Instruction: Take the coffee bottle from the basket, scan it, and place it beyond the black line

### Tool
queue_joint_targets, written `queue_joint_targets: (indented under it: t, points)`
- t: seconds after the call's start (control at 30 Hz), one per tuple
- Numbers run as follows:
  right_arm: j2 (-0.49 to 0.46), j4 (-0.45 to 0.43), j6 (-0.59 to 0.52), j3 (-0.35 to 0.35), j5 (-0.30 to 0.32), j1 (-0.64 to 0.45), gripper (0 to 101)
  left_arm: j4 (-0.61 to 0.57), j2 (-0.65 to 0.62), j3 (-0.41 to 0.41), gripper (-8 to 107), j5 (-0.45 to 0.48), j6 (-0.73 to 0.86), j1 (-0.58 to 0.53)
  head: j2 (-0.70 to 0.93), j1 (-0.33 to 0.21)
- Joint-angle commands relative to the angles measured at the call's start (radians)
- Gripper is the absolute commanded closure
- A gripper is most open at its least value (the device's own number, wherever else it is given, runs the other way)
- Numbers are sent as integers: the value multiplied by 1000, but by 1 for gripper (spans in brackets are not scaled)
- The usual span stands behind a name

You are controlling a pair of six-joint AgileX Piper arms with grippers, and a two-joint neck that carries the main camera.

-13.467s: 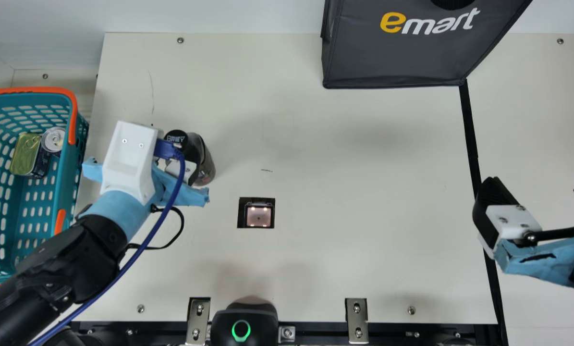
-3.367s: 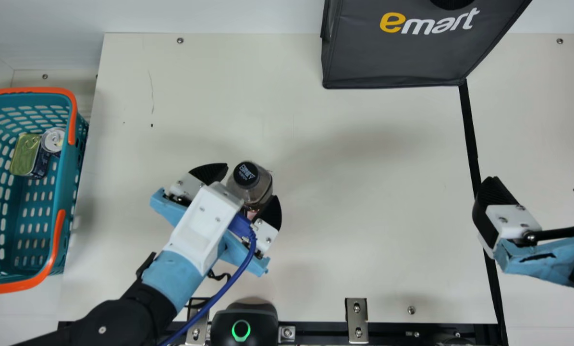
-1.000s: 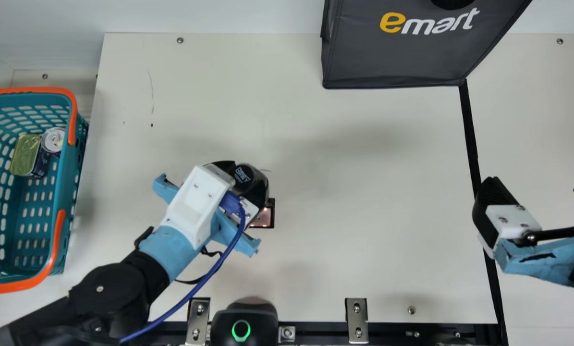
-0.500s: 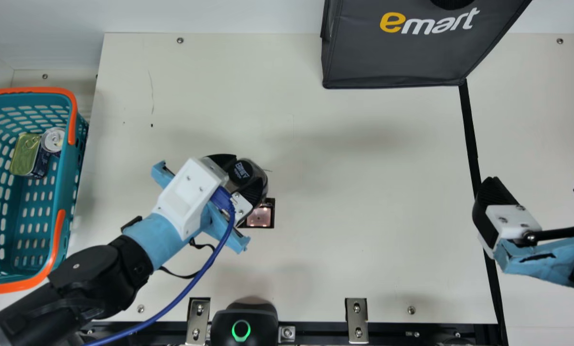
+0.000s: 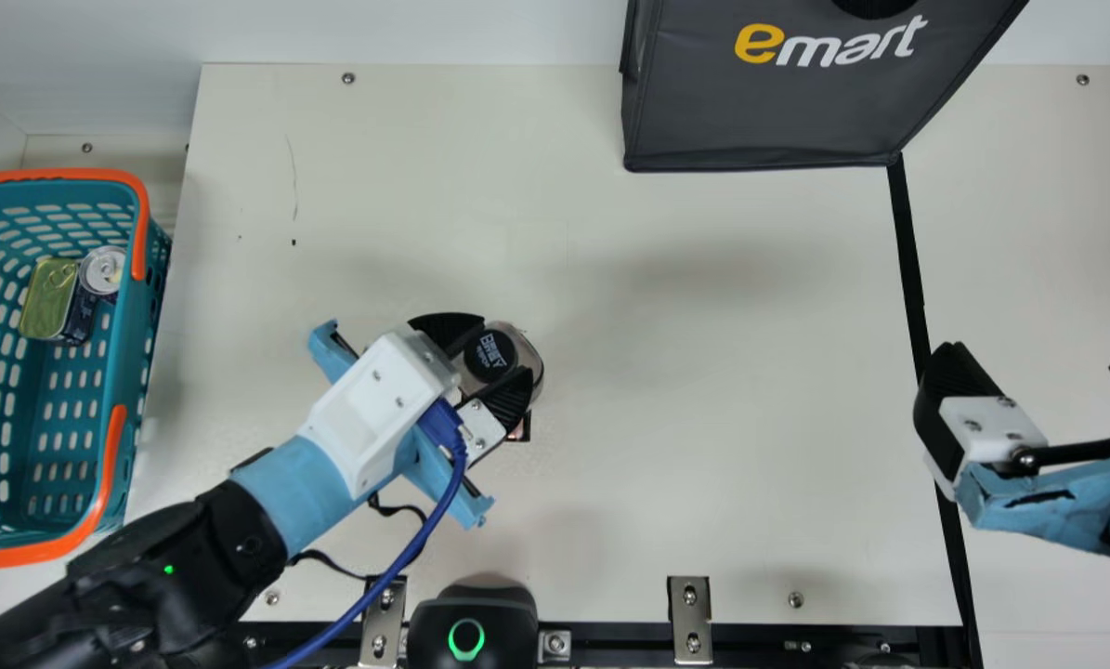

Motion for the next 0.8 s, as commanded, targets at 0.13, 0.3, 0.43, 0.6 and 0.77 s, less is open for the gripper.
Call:
queue_joint_targets:
  t: [0.13,0.3,0.43,0.6,0.77]
  points:
    - [0,0,0,0,0,0,10,-259,-51,-59,89,119,273,0,2,-26]
    - [0,0,0,0,0,0,10,-433,-77,-88,89,185,460,35,2,-26]
    - [0,0,0,0,1,0,10,-562,-79,-93,89,208,610,82,2,-26]
    - [0,0,0,0,1,0,10,-710,-66,-85,89,212,784,141,2,-26]
    - [0,0,0,0,1,0,10,-868,-49,-80,89,220,961,197,2,-26]
